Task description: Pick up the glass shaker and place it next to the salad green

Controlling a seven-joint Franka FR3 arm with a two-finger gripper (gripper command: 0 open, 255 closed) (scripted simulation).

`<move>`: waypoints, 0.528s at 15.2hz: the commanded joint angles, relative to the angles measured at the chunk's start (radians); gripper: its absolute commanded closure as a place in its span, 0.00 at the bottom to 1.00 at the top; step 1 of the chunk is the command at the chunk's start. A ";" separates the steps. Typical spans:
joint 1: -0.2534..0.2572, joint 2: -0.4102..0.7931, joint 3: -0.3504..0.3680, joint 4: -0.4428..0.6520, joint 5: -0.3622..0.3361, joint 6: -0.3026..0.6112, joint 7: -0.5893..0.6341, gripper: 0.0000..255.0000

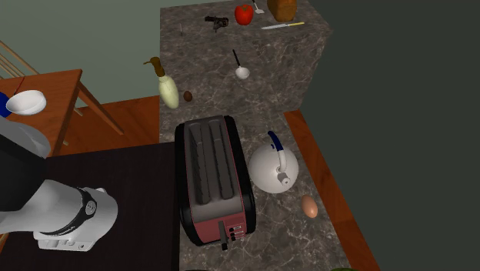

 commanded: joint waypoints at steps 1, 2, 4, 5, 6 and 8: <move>0.000 0.000 0.000 0.000 0.000 0.000 0.000 0.00; 0.000 0.000 0.000 0.000 0.000 0.000 0.000 0.00; 0.000 0.000 0.000 0.000 0.000 0.000 0.000 0.00; 0.003 -0.028 -0.002 -0.008 -0.002 -0.020 0.001 0.00; 0.007 -0.055 -0.004 -0.014 -0.004 -0.041 0.003 0.00; 0.012 -0.102 -0.007 -0.022 -0.008 -0.081 0.005 0.00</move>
